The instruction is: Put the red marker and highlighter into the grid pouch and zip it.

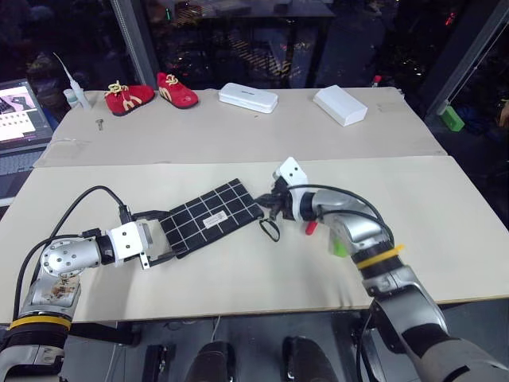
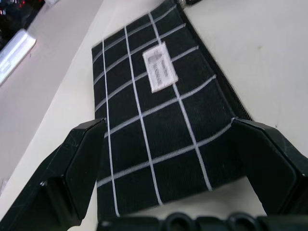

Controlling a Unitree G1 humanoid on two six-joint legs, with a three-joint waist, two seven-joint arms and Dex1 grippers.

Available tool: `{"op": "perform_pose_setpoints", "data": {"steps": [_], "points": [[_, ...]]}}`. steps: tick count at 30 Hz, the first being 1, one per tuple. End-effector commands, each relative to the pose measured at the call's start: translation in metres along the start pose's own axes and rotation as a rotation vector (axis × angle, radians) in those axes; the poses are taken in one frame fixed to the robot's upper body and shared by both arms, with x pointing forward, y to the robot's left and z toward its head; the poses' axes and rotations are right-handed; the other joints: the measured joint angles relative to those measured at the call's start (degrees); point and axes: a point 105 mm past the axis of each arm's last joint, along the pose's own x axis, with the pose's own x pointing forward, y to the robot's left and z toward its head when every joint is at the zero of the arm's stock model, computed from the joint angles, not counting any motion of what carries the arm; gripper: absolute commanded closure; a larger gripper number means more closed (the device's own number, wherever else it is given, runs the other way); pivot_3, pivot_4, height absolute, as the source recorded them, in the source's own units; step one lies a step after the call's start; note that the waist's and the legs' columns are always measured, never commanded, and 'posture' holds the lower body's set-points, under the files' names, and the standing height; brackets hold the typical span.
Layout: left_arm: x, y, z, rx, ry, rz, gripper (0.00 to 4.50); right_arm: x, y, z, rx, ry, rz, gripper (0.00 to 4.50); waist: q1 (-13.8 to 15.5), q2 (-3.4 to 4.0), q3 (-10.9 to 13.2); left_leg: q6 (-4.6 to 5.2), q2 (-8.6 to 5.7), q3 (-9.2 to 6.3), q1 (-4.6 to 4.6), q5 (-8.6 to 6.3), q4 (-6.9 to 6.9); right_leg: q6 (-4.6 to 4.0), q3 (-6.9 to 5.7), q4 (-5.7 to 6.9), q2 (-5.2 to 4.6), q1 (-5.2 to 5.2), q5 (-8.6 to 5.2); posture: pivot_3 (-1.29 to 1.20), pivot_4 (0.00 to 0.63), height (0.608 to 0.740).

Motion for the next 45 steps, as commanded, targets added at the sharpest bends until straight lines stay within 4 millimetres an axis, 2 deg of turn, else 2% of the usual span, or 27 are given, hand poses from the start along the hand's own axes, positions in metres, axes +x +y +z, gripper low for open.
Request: {"op": "perform_pose_setpoints", "data": {"steps": [1,4,11,17,22,30,34,45], "points": [[-0.003,0.006,0.006,0.027,-0.002,0.012,0.00,0.009,0.000,0.011,-0.049,-0.013,-0.011,4.45,0.00,0.00,0.00,0.00,0.01,-0.01,0.00,0.00,0.00,0.00,-0.01,-0.01,0.01,0.01,0.00,0.00,0.150,0.740],[-0.006,0.006,0.003,0.022,0.005,0.016,0.00,0.014,0.000,0.008,-0.055,0.010,-0.012,4.45,0.01,0.01,0.01,0.00,0.00,-0.02,-0.01,0.00,0.00,0.01,-0.02,-0.03,0.02,0.03,0.00,0.00,0.150,0.740],[-0.019,0.005,-0.006,0.020,0.049,0.015,0.00,0.027,0.018,-0.019,-0.070,0.095,0.041,4.45,-0.53,0.03,0.02,-0.01,0.02,-0.02,0.00,0.01,0.00,0.01,0.00,0.01,0.09,0.00,-0.01,0.00,0.150,0.740],[-0.022,0.005,-0.007,0.026,0.056,0.010,0.00,0.032,0.017,-0.043,-0.181,0.187,0.011,4.45,-1.25,0.03,0.02,-0.02,0.02,-0.02,0.13,0.01,0.00,0.02,0.02,0.10,0.06,0.10,-0.01,0.00,0.150,0.740],[-0.025,0.003,-0.007,0.034,0.066,-0.005,0.00,0.035,0.021,-0.052,-0.253,0.225,0.026,4.45,-1.33,0.03,0.01,-0.04,0.04,-0.01,0.39,0.02,0.00,0.03,0.04,0.25,0.04,0.20,-0.03,0.00,0.150,0.740],[-0.031,-0.013,-0.019,0.054,0.120,-0.071,0.00,0.041,0.020,-0.040,-0.274,0.199,0.015,4.45,-1.45,0.03,0.01,-0.06,0.10,0.02,0.45,0.02,0.00,0.01,0.04,0.26,0.03,0.17,-0.04,0.00,0.150,0.740],[-0.030,-0.015,-0.018,0.054,0.106,-0.075,0.00,0.043,0.020,-0.041,-0.271,0.199,0.016,4.45,-1.40,0.03,0.01,-0.06,0.10,0.02,0.43,0.02,-0.01,0.01,0.03,0.26,0.02,0.15,-0.04,0.00,0.150,0.740],[0.005,-0.010,-0.016,0.192,0.044,-0.024,0.00,0.042,0.020,-0.039,-0.258,0.189,0.016,4.45,-1.17,0.04,0.00,-0.08,0.02,0.04,0.53,0.03,-0.01,0.00,0.02,0.26,-0.07,0.20,-0.04,0.00,0.150,0.740]]}}
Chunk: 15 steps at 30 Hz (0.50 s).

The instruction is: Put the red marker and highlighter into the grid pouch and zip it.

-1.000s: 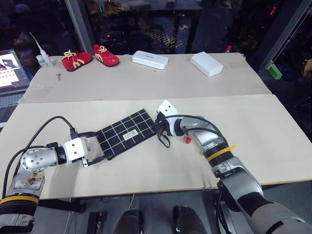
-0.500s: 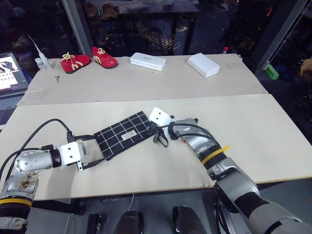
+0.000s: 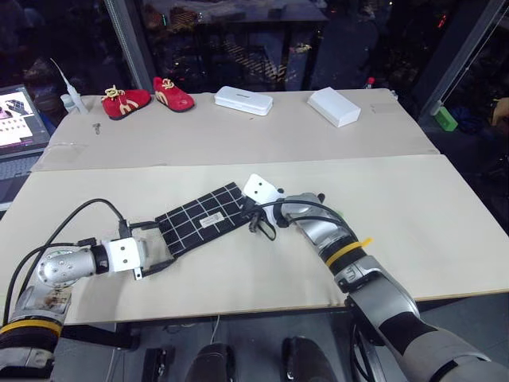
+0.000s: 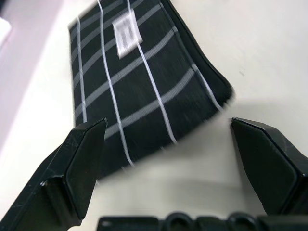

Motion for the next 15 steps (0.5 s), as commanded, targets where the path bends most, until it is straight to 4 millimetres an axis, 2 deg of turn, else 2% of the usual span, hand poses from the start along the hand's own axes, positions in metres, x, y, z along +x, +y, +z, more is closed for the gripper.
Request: {"op": "perform_pose_setpoints", "data": {"steps": [1,9,13,15], "points": [[0.009,0.005,0.001,0.063,-0.006,0.021,0.00,0.000,0.002,-0.009,0.013,0.032,0.009,4.45,-0.01,0.00,0.00,0.00,0.00,0.00,0.00,0.00,0.00,0.00,0.00,0.01,0.00,-0.01,0.00,0.00,0.150,0.740],[0.023,0.006,0.010,0.108,-0.057,0.014,0.00,0.000,0.001,-0.010,0.018,0.037,0.008,4.45,0.02,0.00,0.00,0.00,0.01,0.00,-0.02,0.00,0.00,0.00,-0.01,0.01,-0.01,-0.01,0.00,0.00,0.150,0.740],[0.023,0.005,0.006,0.091,-0.047,0.015,0.00,0.000,0.001,-0.010,0.019,0.036,0.007,4.45,-0.02,0.00,0.00,0.00,0.00,0.00,-0.02,0.00,0.00,0.00,-0.01,0.01,-0.01,-0.01,0.00,0.00,0.150,0.740],[0.022,0.002,0.004,0.102,-0.045,0.006,0.54,0.000,0.000,-0.011,0.022,0.037,0.008,4.50,-0.01,0.00,0.00,0.00,0.01,0.00,-0.01,0.00,0.00,0.00,-0.01,0.01,-0.01,-0.01,0.00,0.00,0.150,0.740]]}}
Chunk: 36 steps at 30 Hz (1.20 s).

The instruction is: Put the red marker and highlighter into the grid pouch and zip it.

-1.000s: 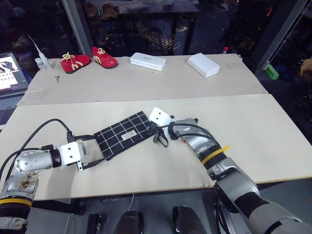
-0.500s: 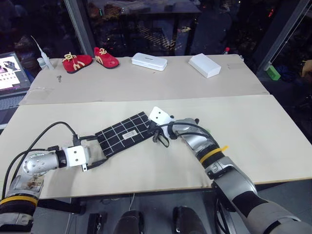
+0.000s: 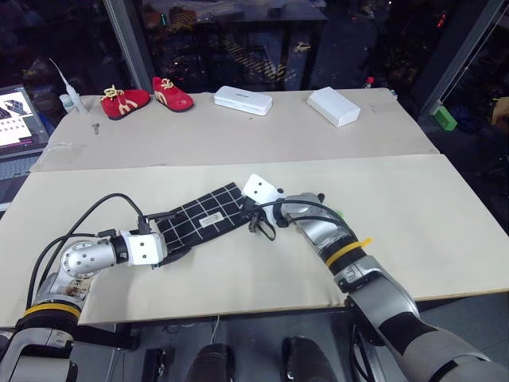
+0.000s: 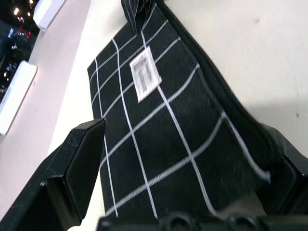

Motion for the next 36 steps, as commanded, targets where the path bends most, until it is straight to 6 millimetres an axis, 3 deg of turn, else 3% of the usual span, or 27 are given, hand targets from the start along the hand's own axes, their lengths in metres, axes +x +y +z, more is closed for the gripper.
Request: {"op": "perform_pose_setpoints", "data": {"steps": [1,11,16,20,24,27,29,31,34,36], "points": [[0.000,-0.006,-0.003,0.002,0.000,-0.020,0.71,0.000,0.000,-0.011,0.021,0.039,0.007,4.50,0.00,0.00,0.00,0.00,0.00,0.00,0.00,0.00,0.00,0.00,0.00,0.00,0.00,0.00,0.00,0.00,0.150,0.740],[0.001,-0.015,-0.006,-0.025,-0.025,-0.013,4.40,-0.003,0.001,-0.011,0.030,0.025,0.029,4.50,-0.02,0.01,0.00,0.00,0.00,0.00,-0.01,0.00,0.00,0.00,-0.01,0.00,-0.02,-0.02,0.00,0.00,0.150,0.740],[0.004,-0.010,-0.005,-0.093,-0.048,0.033,4.45,-0.008,-0.003,0.000,0.138,-0.066,0.051,4.50,0.06,0.01,0.00,0.00,-0.01,0.00,-0.04,0.00,0.00,0.00,-0.02,-0.01,-0.03,-0.02,0.00,0.00,0.150,0.740],[0.005,-0.011,-0.003,-0.136,-0.060,0.037,4.50,-0.025,-0.018,0.032,0.289,-0.236,0.088,3.46,0.08,0.02,0.01,0.01,-0.01,-0.01,-0.14,0.00,0.00,0.01,-0.05,0.00,-0.04,-0.04,0.00,0.00,0.150,0.740],[0.004,-0.010,-0.003,-0.171,-0.061,0.062,4.50,-0.060,-0.047,0.069,0.390,-0.413,0.096,1.91,0.03,0.08,0.05,0.01,-0.01,-0.03,-0.25,-0.01,0.00,0.01,-0.08,0.03,-0.04,-0.10,0.01,0.00,0.150,0.740],[0.003,-0.005,-0.001,-0.209,-0.069,0.111,4.50,-0.095,-0.058,0.085,0.416,-0.502,0.159,1.72,0.22,0.14,0.09,0.02,-0.01,-0.06,-0.33,-0.01,0.00,0.01,-0.10,0.01,-0.08,-0.13,0.01,0.00,0.150,0.740],[0.004,-0.001,0.001,-0.245,-0.077,0.150,4.50,-0.100,-0.062,0.078,0.400,-0.463,0.129,1.72,0.39,0.14,0.09,0.05,0.01,-0.12,-0.33,-0.03,0.00,0.02,-0.19,-0.02,-0.09,-0.12,0.01,0.00,0.150,0.740],[0.007,0.010,0.007,-0.310,-0.101,0.218,4.50,-0.096,-0.062,0.058,0.368,-0.368,0.082,1.72,0.38,0.14,0.09,0.05,0.03,-0.13,-0.32,-0.05,-0.03,0.01,-0.26,-0.05,-0.09,-0.10,0.01,0.00,0.150,0.740],[0.017,0.018,0.021,-0.363,-0.136,0.238,4.50,-0.077,-0.052,0.020,0.334,-0.187,0.021,1.72,0.38,0.12,0.09,0.04,0.03,-0.12,-0.32,-0.05,-0.04,0.01,-0.28,-0.09,-0.08,-0.09,0.01,0.00,0.150,0.740],[0.019,0.019,0.027,-0.375,-0.139,0.236,4.50,-0.070,-0.049,0.011,0.324,-0.148,-0.005,1.72,0.29,0.12,0.10,0.02,0.00,-0.10,-0.36,-0.03,-0.04,0.01,-0.25,-0.05,-0.08,-0.13,0.01,0.00,0.150,0.740]]}}
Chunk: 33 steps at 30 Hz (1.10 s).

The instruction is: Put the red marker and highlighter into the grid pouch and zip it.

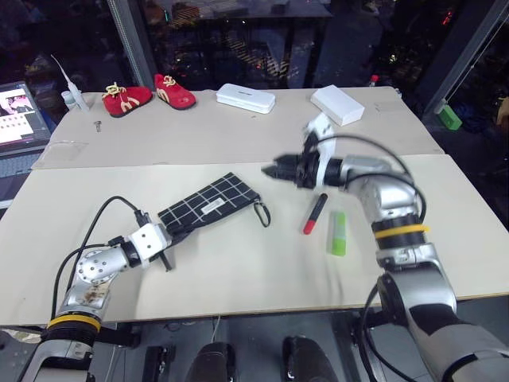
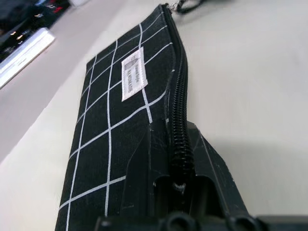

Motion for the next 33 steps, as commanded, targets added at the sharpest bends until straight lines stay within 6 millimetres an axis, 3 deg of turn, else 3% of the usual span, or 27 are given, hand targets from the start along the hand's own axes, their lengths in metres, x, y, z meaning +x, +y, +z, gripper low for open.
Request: {"op": "perform_pose_setpoints", "data": {"steps": [1,16,19,25,33], "points": [[0.003,0.009,0.018,-0.008,-0.031,0.041,4.50,0.009,-0.001,-0.004,-0.085,0.044,-0.062,1.72,-0.29,0.03,0.02,-0.01,-0.02,0.03,-0.01,0.01,0.00,0.00,0.05,0.02,0.01,-0.04,0.00,0.00,0.150,0.740],[0.001,0.006,0.017,-0.022,-0.012,0.039,4.50,0.028,-0.008,-0.010,-0.111,0.069,-0.108,1.72,-0.62,0.05,0.05,-0.01,-0.01,0.07,-0.03,0.02,0.00,0.00,0.13,-0.01,0.08,-0.08,0.00,0.00,0.150,0.740],[0.002,0.006,0.019,-0.022,-0.020,0.040,4.50,0.032,-0.008,-0.010,-0.104,0.061,-0.106,2.41,-0.64,0.05,0.05,-0.01,0.00,0.06,-0.02,0.02,0.00,0.00,0.13,0.01,0.09,-0.09,0.00,0.00,0.150,0.740],[0.003,0.011,0.021,-0.026,-0.027,0.063,4.50,0.038,0.004,-0.001,-0.121,0.020,-0.029,4.41,-0.61,0.06,0.05,-0.01,0.00,0.06,-0.03,0.02,0.00,0.00,0.13,0.01,0.08,-0.08,0.00,0.00,0.150,0.740],[0.004,0.013,0.023,-0.034,-0.037,0.077,4.50,0.043,0.027,-0.003,-0.189,0.051,0.083,4.41,-0.67,0.06,0.05,-0.01,0.00,0.05,-0.03,0.02,0.00,0.00,0.13,0.02,0.09,-0.08,0.00,0.00,0.150,0.740]]}}
